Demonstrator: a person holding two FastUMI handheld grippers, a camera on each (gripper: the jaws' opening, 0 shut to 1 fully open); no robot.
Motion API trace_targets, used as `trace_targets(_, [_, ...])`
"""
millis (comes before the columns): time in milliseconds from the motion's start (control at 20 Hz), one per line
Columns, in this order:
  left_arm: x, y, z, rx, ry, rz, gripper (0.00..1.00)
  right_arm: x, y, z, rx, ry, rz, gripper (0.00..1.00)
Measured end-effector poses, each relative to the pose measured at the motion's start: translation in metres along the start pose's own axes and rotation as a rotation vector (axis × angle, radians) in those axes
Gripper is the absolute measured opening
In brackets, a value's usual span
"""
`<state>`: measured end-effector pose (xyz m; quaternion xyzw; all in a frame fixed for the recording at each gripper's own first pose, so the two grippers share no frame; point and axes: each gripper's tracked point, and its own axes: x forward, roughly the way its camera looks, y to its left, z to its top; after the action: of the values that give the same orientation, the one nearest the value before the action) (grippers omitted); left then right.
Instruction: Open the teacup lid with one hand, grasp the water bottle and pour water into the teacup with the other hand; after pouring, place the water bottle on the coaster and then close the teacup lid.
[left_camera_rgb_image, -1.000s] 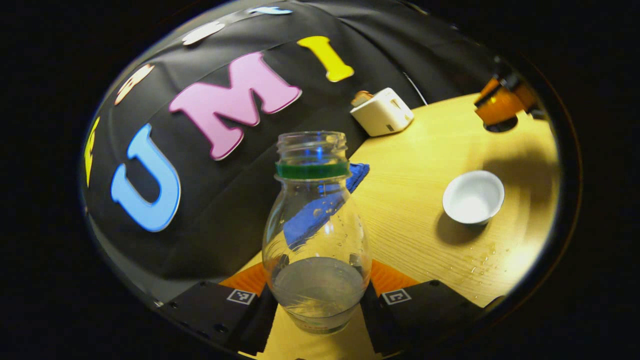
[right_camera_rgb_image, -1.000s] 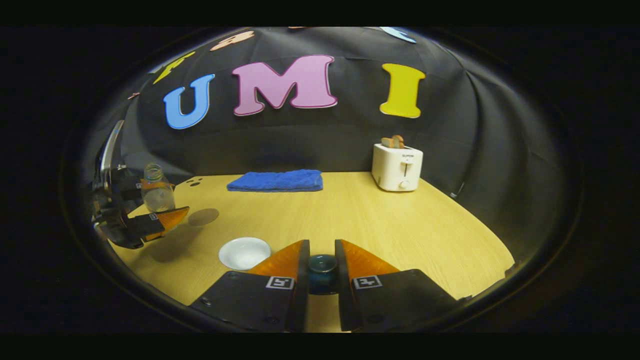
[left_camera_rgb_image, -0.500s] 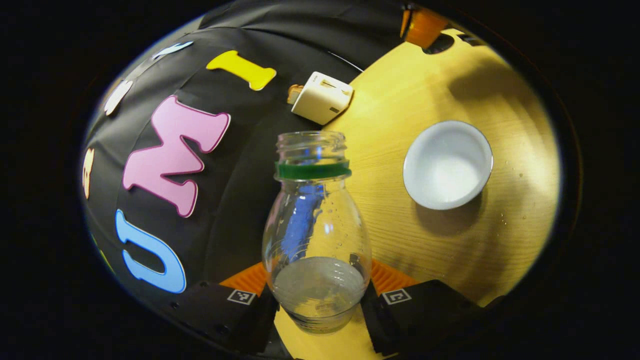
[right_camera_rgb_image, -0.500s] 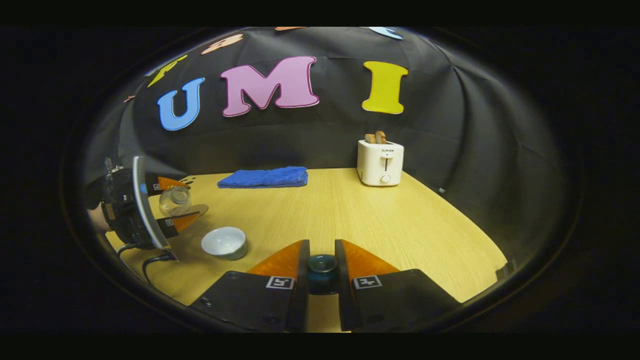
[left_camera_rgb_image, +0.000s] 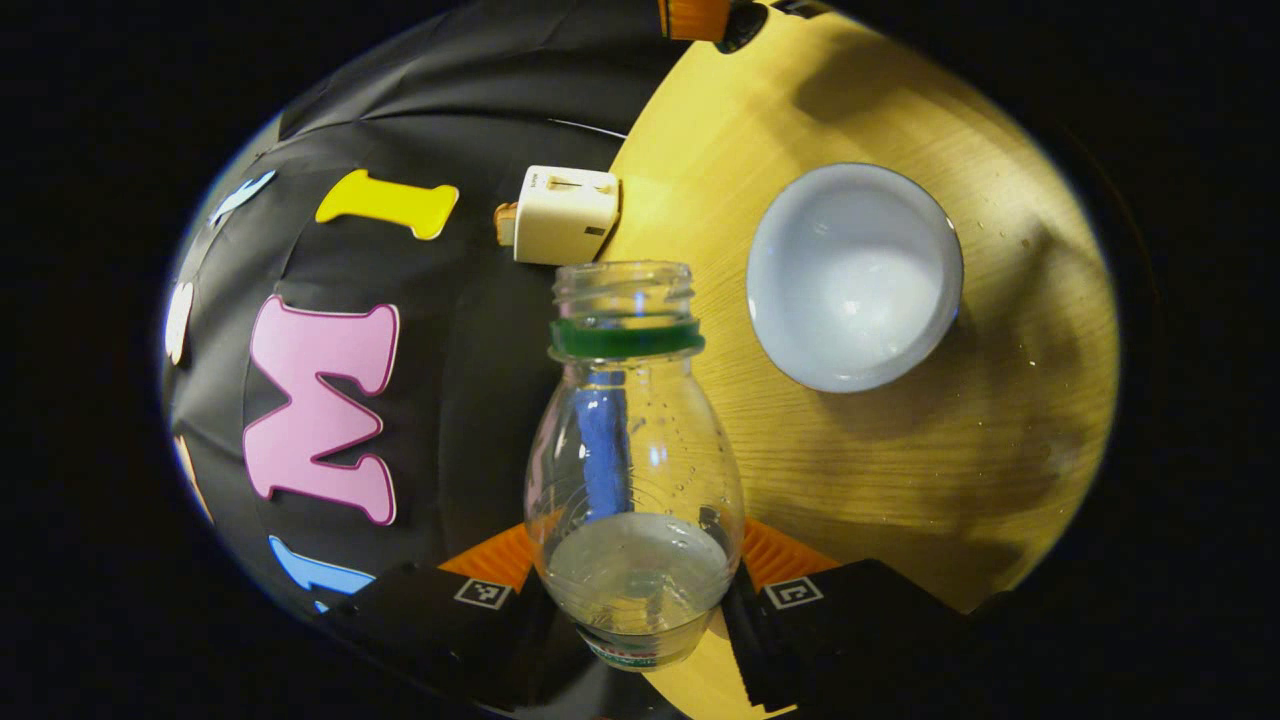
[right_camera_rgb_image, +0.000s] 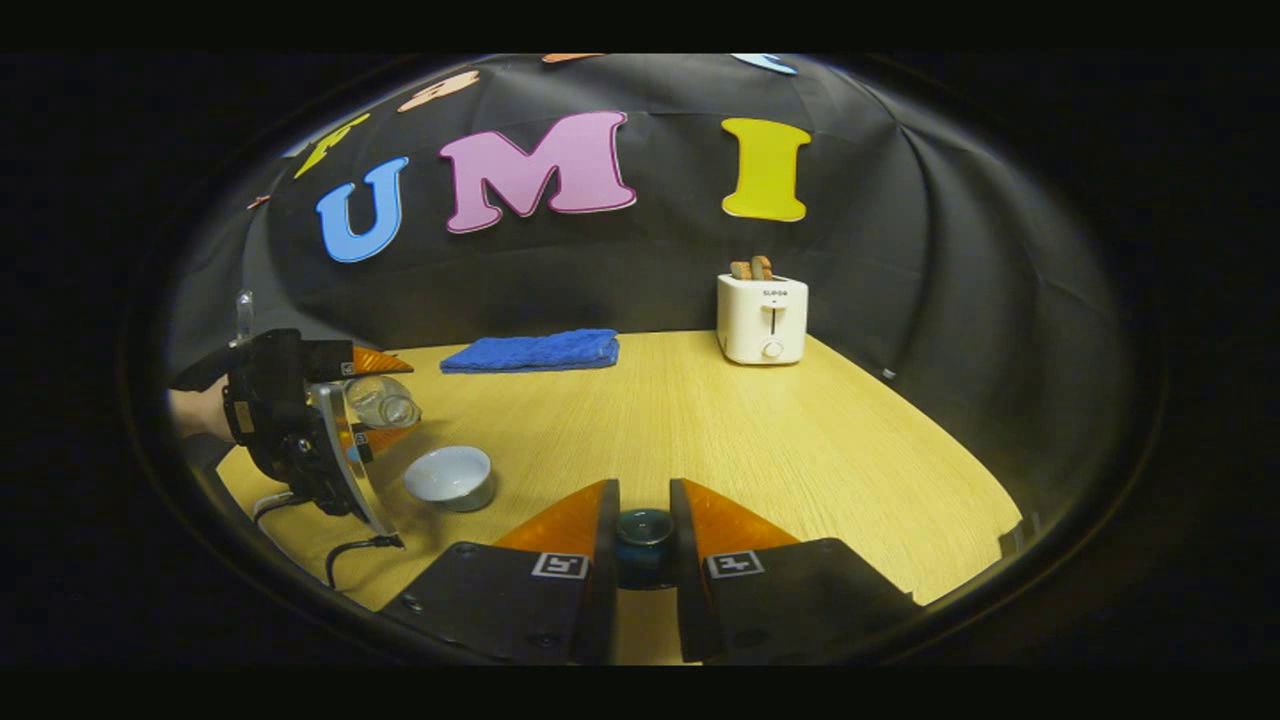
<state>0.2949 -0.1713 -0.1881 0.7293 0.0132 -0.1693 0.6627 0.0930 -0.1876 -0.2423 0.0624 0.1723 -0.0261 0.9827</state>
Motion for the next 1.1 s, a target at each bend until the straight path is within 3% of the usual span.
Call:
trace_targets(350, [0.006,-0.011,-0.003,0.115,0.007,-0.054,0.76,-0.001,0.008,0.004,-0.009,-0.015,0.018,0.28])
trace_targets(1100, [0.007,0.001,0.004,0.376,-0.004,-0.06,0.76,-0.005,0.026,0.004,-0.054,-0.012,0.052,0.28])
